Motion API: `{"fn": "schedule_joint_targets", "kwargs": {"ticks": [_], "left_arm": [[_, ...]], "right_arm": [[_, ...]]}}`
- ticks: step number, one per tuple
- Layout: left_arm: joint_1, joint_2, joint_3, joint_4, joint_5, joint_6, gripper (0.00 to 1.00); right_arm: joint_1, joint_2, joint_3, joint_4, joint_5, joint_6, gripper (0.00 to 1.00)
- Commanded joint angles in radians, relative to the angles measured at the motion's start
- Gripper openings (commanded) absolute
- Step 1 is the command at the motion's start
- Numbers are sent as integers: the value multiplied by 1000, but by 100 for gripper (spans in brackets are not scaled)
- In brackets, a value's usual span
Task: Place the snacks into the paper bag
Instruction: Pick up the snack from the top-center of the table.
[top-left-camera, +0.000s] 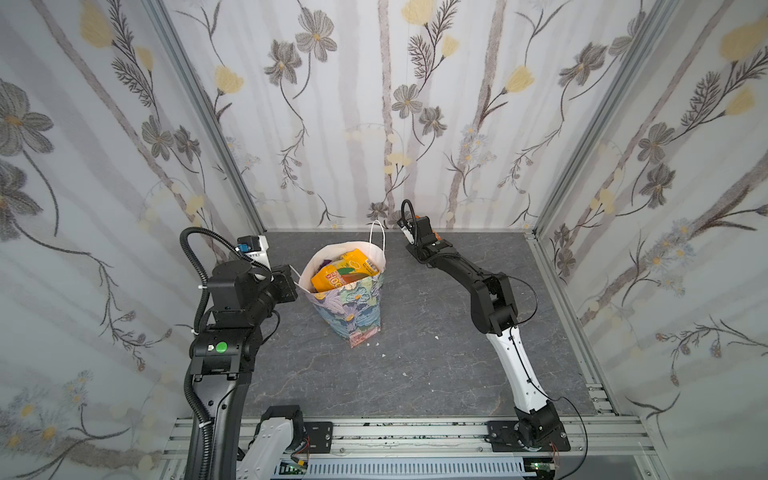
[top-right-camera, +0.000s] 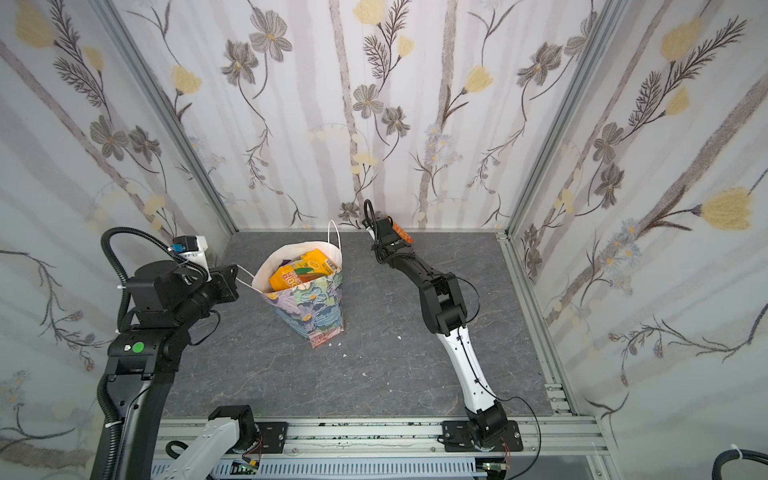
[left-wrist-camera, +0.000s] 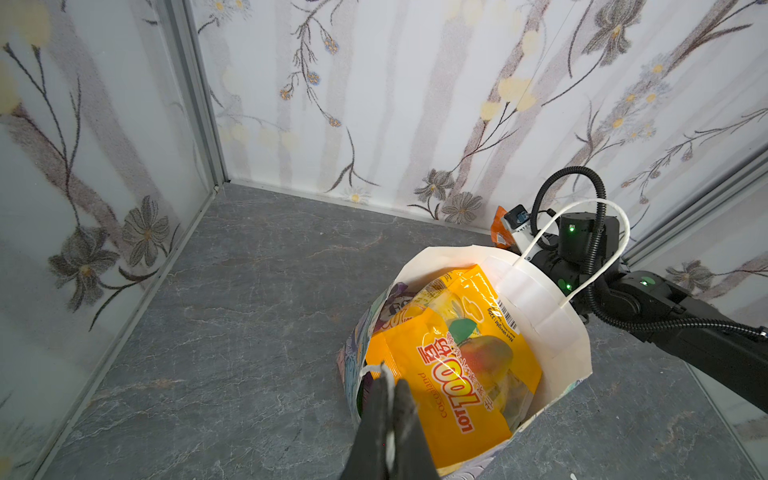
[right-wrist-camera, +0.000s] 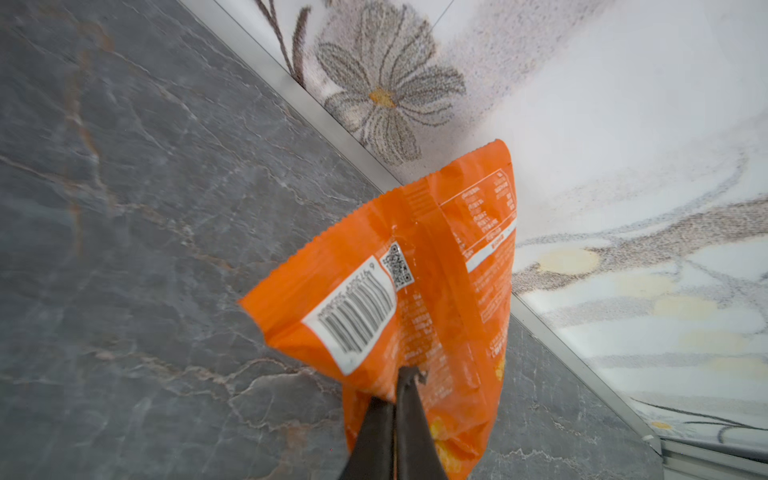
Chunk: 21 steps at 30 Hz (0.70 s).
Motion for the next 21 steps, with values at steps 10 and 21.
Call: {"fn": "schedule_joint_targets", "kwargs": {"ticks": [10, 21], "left_arm": [[2, -9, -32, 76, 23, 9, 0], [2, -13, -33, 87, 31, 10, 0]], "right_arm": [[-10, -256, -212, -68, -250, 265, 0], [-18, -421, -351, -75, -430, 380, 0]]}}
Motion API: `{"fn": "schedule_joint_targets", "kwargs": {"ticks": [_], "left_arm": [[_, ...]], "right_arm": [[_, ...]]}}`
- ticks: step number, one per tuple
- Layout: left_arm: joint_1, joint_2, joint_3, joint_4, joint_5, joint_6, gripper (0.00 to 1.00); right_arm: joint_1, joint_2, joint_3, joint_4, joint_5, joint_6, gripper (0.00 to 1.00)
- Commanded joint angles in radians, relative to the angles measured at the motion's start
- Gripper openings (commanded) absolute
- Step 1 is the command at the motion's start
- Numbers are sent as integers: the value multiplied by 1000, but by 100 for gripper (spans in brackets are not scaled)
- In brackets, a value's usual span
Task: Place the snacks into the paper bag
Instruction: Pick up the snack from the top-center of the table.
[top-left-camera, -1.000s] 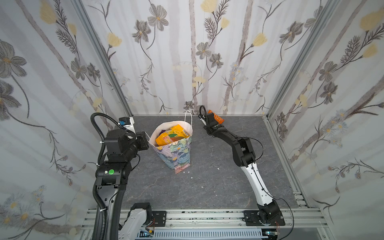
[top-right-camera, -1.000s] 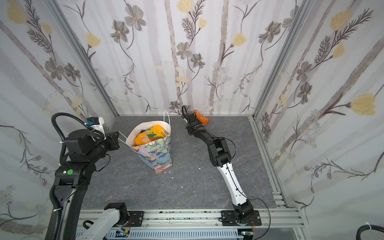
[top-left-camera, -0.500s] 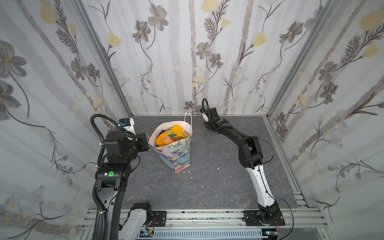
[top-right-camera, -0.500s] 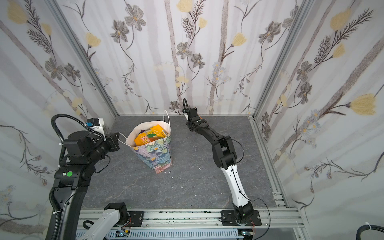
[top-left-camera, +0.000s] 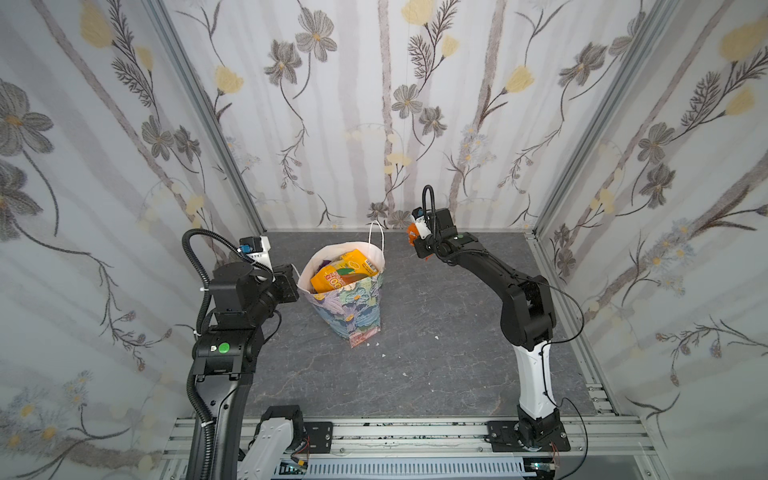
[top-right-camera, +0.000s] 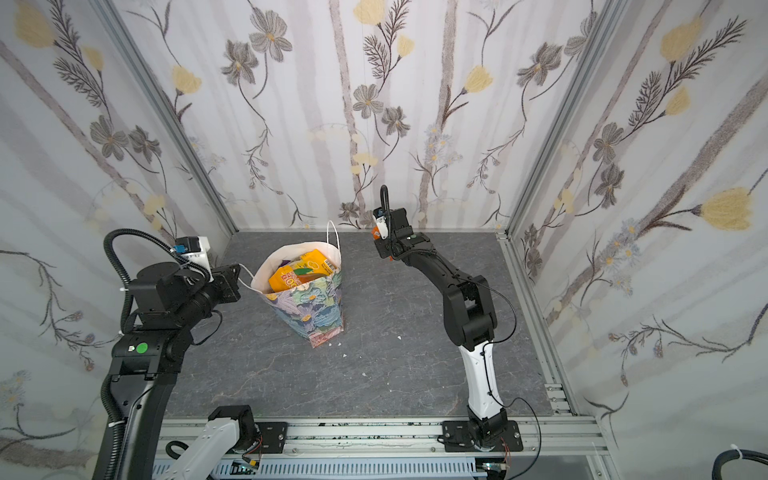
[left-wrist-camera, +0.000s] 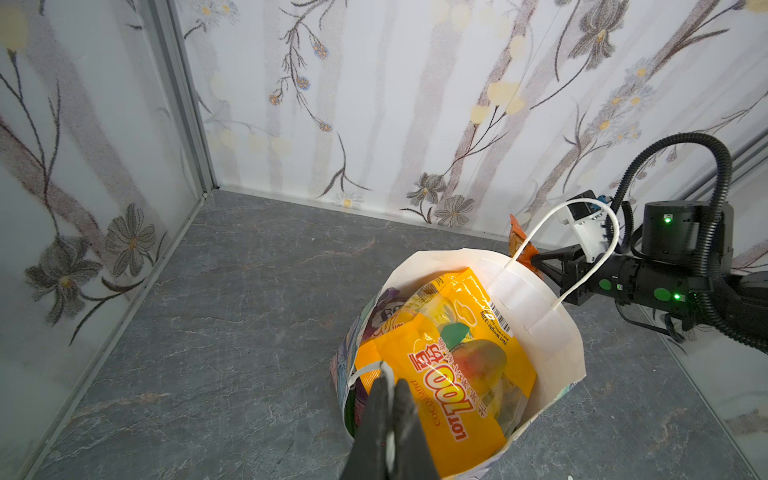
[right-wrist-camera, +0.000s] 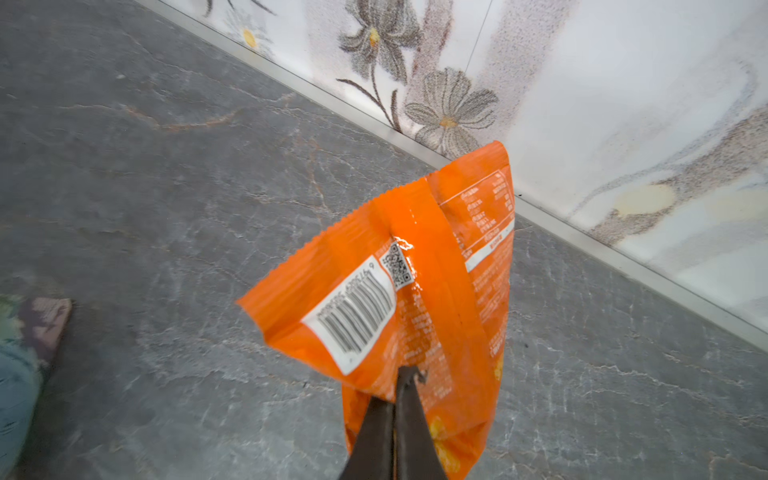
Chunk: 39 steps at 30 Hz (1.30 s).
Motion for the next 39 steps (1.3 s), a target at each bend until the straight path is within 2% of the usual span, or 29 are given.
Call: {"fn": "schedule_joint_targets", "kwargs": {"ticks": [1, 11, 22, 27, 32, 39], "left_arm": [[1, -4, 2, 39, 6, 10, 0], [2, -13, -6, 38, 8, 7, 0], [2, -15, -8, 45, 13, 6, 0], [2, -15, -4, 47, 12, 5, 0], [2, -16, -6, 49, 10, 6, 0], [1, -18, -4, 49, 14, 8, 0]], "right_arm": [[0, -42, -25, 9, -78, 49, 0], [0, -155, -123, 15, -154, 91, 0], [8, -301, -215, 18, -179, 108, 0], [23, -381, -237, 22, -163, 109, 0], [81, -485, -292, 107, -89, 85, 0], [142, -574, -272, 141, -64, 68, 0]]}}
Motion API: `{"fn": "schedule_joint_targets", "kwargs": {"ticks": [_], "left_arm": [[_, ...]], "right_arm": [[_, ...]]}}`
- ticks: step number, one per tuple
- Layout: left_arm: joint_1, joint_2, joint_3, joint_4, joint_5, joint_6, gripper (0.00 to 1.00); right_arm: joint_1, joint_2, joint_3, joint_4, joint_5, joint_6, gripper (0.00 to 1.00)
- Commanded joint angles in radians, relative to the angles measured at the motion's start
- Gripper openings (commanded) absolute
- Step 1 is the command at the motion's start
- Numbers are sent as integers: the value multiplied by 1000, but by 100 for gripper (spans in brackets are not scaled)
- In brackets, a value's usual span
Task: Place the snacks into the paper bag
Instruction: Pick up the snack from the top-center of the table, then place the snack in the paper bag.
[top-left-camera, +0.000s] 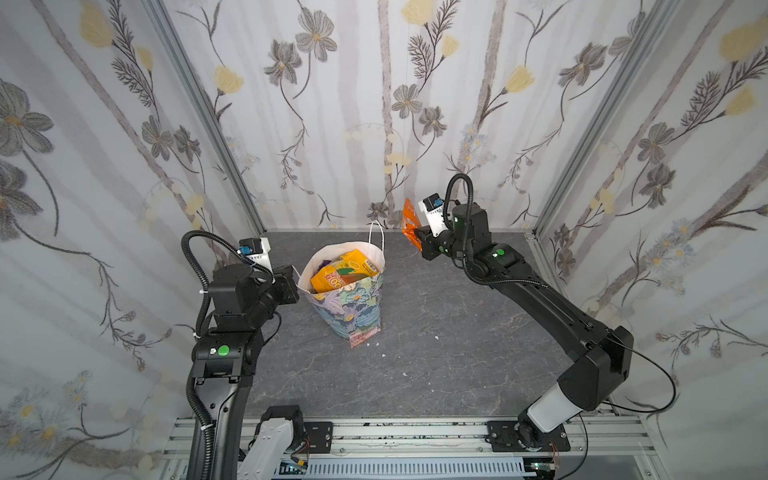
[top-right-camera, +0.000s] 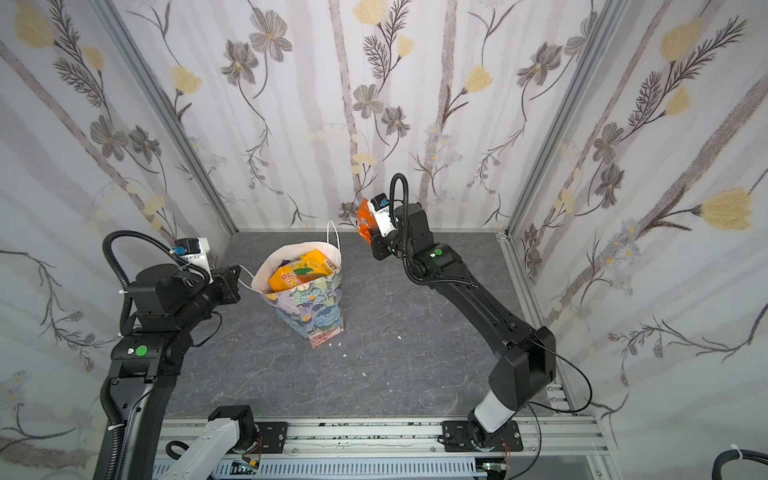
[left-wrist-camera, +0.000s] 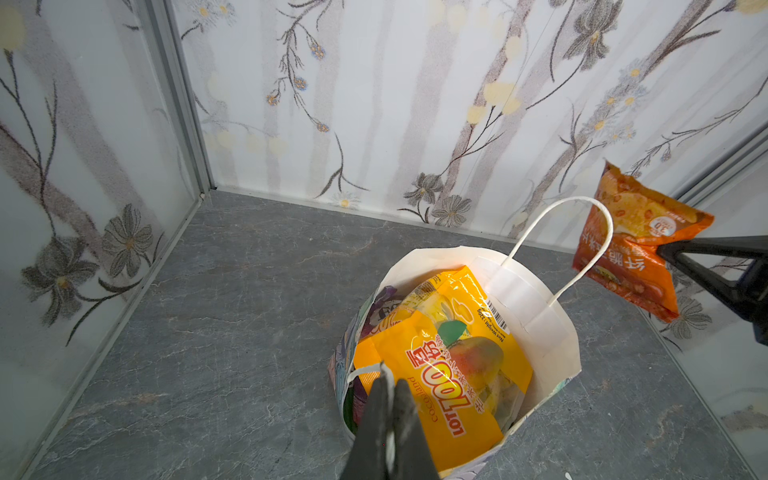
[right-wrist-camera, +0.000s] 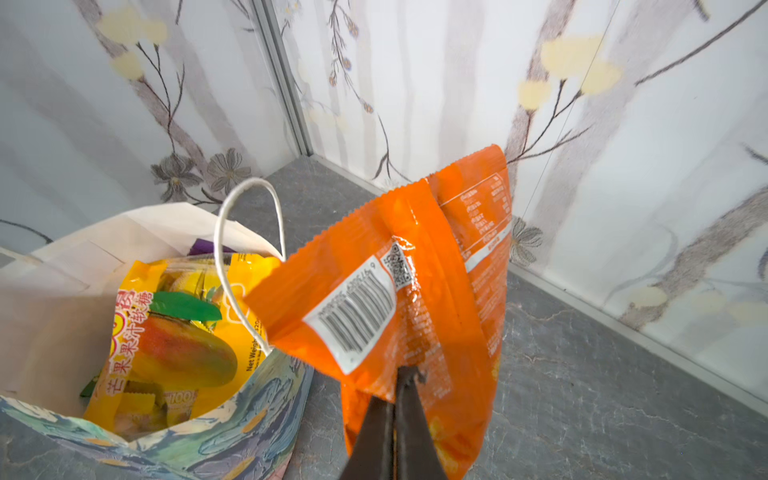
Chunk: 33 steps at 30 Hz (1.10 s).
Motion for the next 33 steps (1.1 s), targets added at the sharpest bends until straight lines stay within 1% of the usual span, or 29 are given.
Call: {"fn": "schedule_joint_targets", "kwargs": {"ticks": [1, 3, 6, 12, 21, 30, 31, 33], "left_arm": [[2, -5, 4, 49, 10, 8, 0], [2, -6, 3, 49, 11, 7, 0], [1, -4, 3, 49, 13, 8, 0], [2, -7, 1, 50, 10, 6, 0], [1, -11, -1, 44, 10, 6, 0], [2, -18, -2, 39, 5, 5, 0], [2, -18, -3, 38, 5, 5, 0], [2, -18, -6, 38, 4, 4, 0]], "right_arm": [[25, -42, 10, 60, 24, -24, 0], [46, -55, 14, 68, 36, -33, 0], [62, -62, 44, 59, 13, -35, 0], [100, -71, 92, 51, -74, -61, 0], [148, -77, 101, 104, -242, -65, 0], [168, -15, 147, 125, -358, -35, 0], [170, 25, 162, 115, -369, -31, 0], [178, 54, 189, 97, -393, -29, 0]]}}
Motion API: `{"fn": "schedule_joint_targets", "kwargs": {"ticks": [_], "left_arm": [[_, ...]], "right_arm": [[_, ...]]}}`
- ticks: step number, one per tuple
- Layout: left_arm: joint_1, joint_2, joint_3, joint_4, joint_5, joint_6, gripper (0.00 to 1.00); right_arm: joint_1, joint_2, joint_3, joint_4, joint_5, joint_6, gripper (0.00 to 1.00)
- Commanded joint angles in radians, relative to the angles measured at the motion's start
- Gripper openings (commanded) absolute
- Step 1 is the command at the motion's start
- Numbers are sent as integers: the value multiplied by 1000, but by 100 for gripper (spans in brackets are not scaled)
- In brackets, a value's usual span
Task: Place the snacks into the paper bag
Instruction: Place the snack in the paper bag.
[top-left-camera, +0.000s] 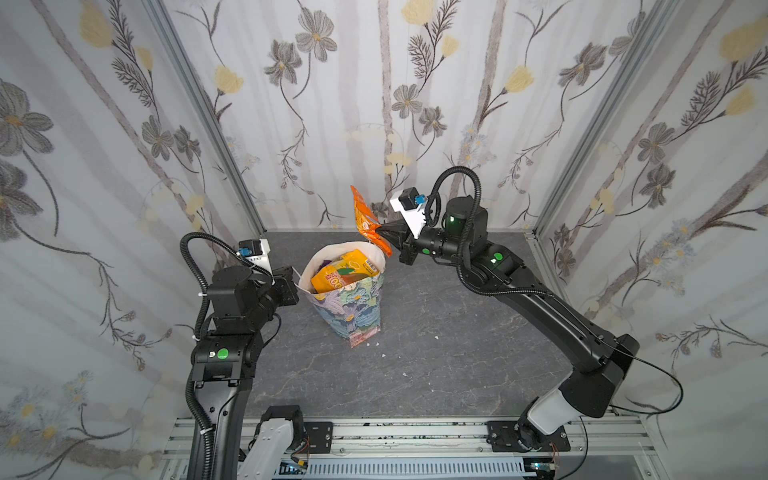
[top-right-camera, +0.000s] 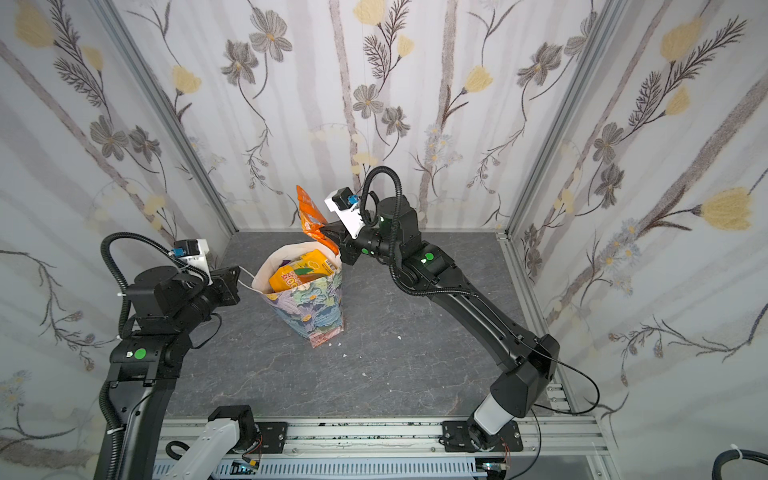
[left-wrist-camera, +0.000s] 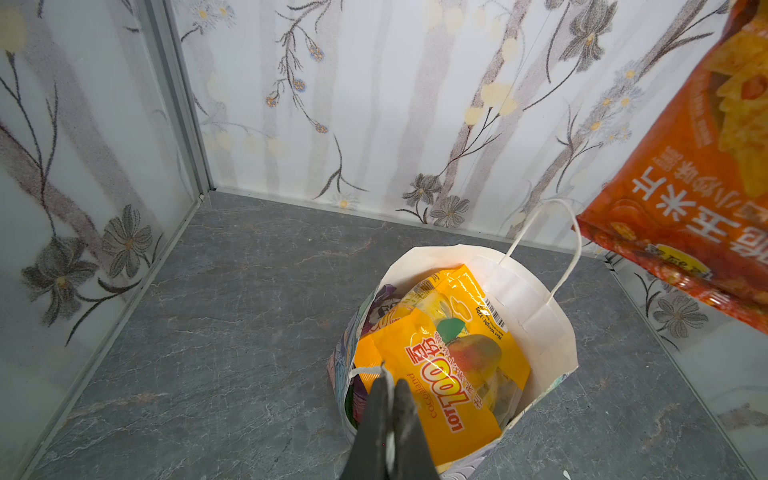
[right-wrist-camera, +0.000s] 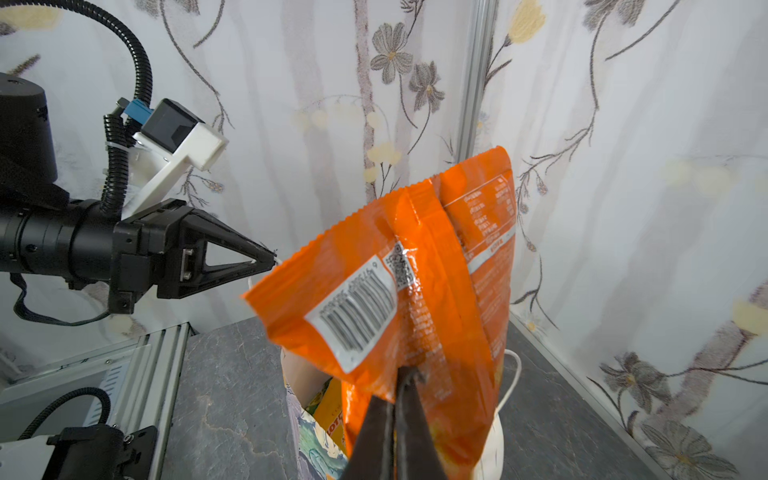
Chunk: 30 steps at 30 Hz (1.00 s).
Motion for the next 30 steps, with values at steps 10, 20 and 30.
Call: {"fn": "schedule_joint_targets", "kwargs": {"ticks": [10, 20, 30], "left_arm": [[2, -4, 8, 39, -2, 6, 0], [1, -5, 3, 38, -2, 5, 0], [1, -7, 4, 32, -8, 9, 0]], "right_arm": [[53, 46, 130, -59, 69, -19, 0], [53, 68, 181, -80, 34, -22, 0], [53, 221, 291, -274, 74, -92, 0]]}}
